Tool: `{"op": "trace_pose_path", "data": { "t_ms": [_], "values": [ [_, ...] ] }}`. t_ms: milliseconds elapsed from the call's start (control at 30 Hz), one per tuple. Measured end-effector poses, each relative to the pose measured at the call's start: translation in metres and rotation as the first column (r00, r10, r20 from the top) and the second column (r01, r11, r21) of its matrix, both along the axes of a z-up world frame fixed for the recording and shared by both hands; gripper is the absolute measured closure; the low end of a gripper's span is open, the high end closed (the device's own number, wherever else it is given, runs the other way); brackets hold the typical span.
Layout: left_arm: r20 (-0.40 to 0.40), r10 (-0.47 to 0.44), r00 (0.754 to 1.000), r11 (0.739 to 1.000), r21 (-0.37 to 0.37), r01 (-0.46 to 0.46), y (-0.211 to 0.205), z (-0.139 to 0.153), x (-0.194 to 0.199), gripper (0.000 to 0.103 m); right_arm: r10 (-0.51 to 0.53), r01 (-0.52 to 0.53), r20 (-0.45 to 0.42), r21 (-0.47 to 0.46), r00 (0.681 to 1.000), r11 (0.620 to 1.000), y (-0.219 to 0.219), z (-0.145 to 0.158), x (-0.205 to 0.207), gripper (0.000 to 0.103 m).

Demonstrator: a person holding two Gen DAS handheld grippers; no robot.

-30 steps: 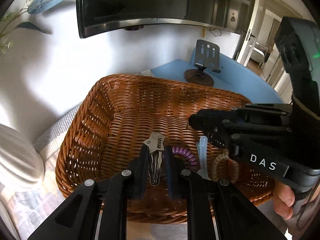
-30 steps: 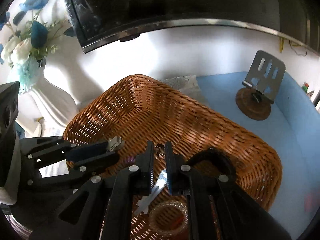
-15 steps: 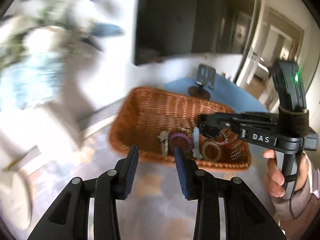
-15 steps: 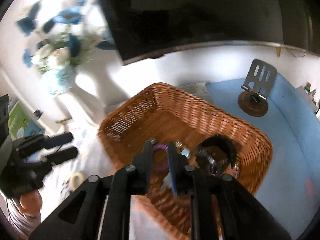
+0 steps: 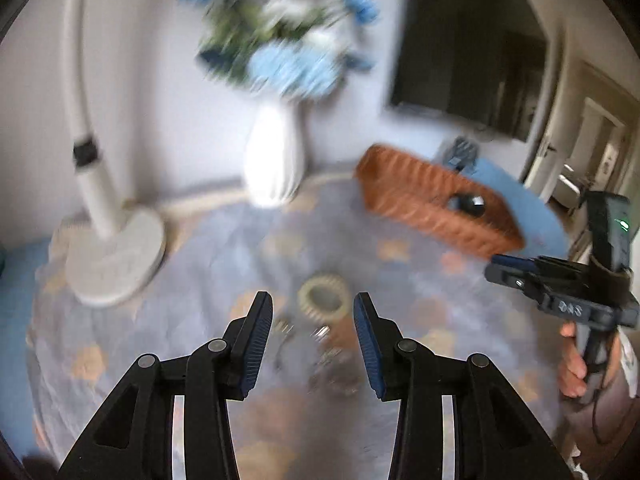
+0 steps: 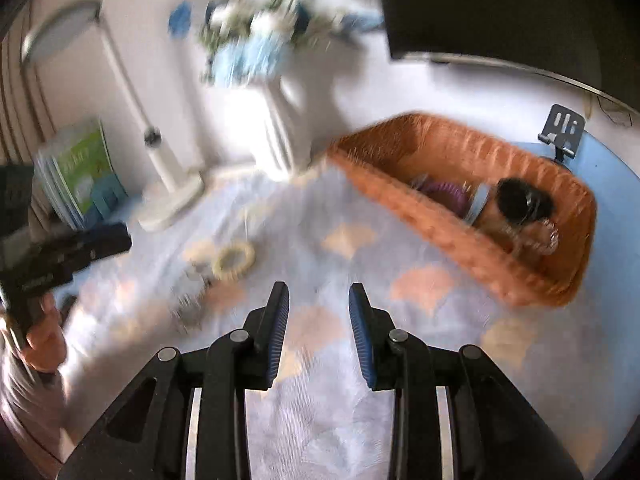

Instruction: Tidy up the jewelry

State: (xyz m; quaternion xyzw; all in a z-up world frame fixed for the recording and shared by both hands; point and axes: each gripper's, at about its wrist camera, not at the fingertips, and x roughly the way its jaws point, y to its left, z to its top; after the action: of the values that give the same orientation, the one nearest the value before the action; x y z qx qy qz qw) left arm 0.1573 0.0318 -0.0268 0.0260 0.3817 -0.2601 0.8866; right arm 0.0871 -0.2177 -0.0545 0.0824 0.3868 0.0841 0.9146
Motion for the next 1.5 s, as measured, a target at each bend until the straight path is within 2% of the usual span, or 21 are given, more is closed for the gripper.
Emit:
{"op": "trace_pose_path", "data": {
  "t_ms": [67, 167, 267, 367, 500, 633, 700, 733, 767, 800, 900, 1000, 1133, 1333, 1400, 1433, 1467, 1500],
  "values": [
    [-0.052, 0.027, 0.998, 1.000, -0.003, -0.027, 0.010, -0.022, 0.011, 0.059, 0.019, -0.019, -0.019, -0.038, 1.000, 0.999, 0.015, -0.006, 0.000, 0.069],
    [-0.090, 0.036, 0.995, 0.998, -0.055, -0.041, 0.024, -0.037, 0.015, 0.059, 0.042, -0.043, -0.023, -0.054, 0.999, 0.998, 0.027, -0.006, -0.002, 0.069],
    [-0.096, 0.078, 0.992, 0.994, -0.074, -0.085, 0.034, -0.039, 0.016, 0.059, 0.081, -0.081, -0.044, -0.004, 0.996, 0.997, 0.035, -0.007, 0.000, 0.069],
    [-0.148, 0.107, 0.983, 0.984, -0.128, -0.127, 0.045, -0.043, 0.019, 0.059, 0.153, -0.147, -0.089, 0.077, 0.984, 0.986, 0.053, -0.013, 0.012, 0.069],
    [-0.190, 0.150, 0.970, 0.975, -0.132, -0.177, 0.053, -0.052, 0.025, 0.059, 0.236, -0.227, -0.140, 0.081, 0.962, 0.971, 0.086, -0.023, 0.019, 0.069],
    [-0.209, 0.120, 0.971, 0.971, -0.178, -0.158, 0.052, -0.053, 0.024, 0.060, 0.284, -0.279, -0.190, 0.051, 0.940, 0.959, 0.113, -0.035, 0.030, 0.069],
    [-0.244, 0.082, 0.966, 0.971, -0.197, -0.132, 0.048, -0.055, 0.030, 0.060, 0.302, -0.299, -0.209, 0.050, 0.930, 0.953, 0.119, -0.039, 0.033, 0.069],
    [-0.286, 0.052, 0.957, 0.970, -0.213, -0.116, 0.045, -0.058, 0.037, 0.061, 0.307, -0.306, -0.216, 0.039, 0.927, 0.951, 0.121, -0.042, 0.034, 0.069],
    [-0.330, 0.018, 0.944, 0.969, -0.227, -0.098, 0.040, -0.060, 0.043, 0.067, 0.309, -0.310, -0.220, 0.031, 0.925, 0.950, 0.122, -0.044, 0.034, 0.069],
    [-0.349, 0.005, 0.937, 0.969, -0.230, -0.091, 0.037, -0.061, 0.048, 0.069, 0.311, -0.311, -0.220, 0.032, 0.925, 0.950, 0.122, -0.045, 0.035, 0.069],
    [-0.367, 0.009, 0.930, 0.979, -0.185, -0.083, 0.030, -0.065, 0.062, 0.069, 0.315, -0.311, -0.198, 0.054, 0.928, 0.949, 0.119, -0.045, 0.032, 0.069],
    [-0.445, -0.024, 0.895, 0.977, -0.202, -0.074, 0.026, -0.084, 0.074, 0.070, 0.323, -0.319, -0.186, 0.055, 0.928, 0.946, 0.120, -0.046, 0.030, 0.069],
    [-0.436, -0.048, 0.899, 0.966, -0.251, -0.070, 0.028, -0.084, 0.074, 0.072, 0.335, -0.335, -0.189, 0.033, 0.923, 0.942, 0.125, -0.043, 0.032, 0.069],
    [-0.394, -0.036, 0.918, 0.981, -0.190, -0.044, 0.016, -0.081, 0.068, 0.072, 0.337, -0.337, -0.188, 0.033, 0.922, 0.941, 0.134, -0.043, 0.039, 0.069],
    [-0.374, -0.025, 0.927, 0.988, -0.152, -0.035, 0.008, -0.080, 0.064, 0.081, 0.332, -0.334, -0.181, 0.022, 0.926, 0.942, 0.137, -0.043, 0.040, 0.070],
    [-0.372, -0.022, 0.928, 0.991, -0.131, -0.029, 0.003, -0.082, 0.063, 0.101, 0.330, -0.335, -0.176, 0.006, 0.927, 0.942, 0.139, -0.042, 0.039, 0.079],
    [-0.367, -0.014, 0.930, 0.994, -0.107, -0.028, -0.001, -0.083, 0.062, 0.100, 0.339, -0.344, -0.171, -0.001, 0.925, 0.939, 0.141, -0.042, 0.038, 0.086],
    [-0.356, -0.011, 0.934, 0.994, -0.101, -0.027, -0.003, -0.082, 0.061, 0.101, 0.345, -0.350, -0.164, -0.003, 0.924, 0.937, 0.142, -0.041, 0.036, 0.087]
  ]
}}
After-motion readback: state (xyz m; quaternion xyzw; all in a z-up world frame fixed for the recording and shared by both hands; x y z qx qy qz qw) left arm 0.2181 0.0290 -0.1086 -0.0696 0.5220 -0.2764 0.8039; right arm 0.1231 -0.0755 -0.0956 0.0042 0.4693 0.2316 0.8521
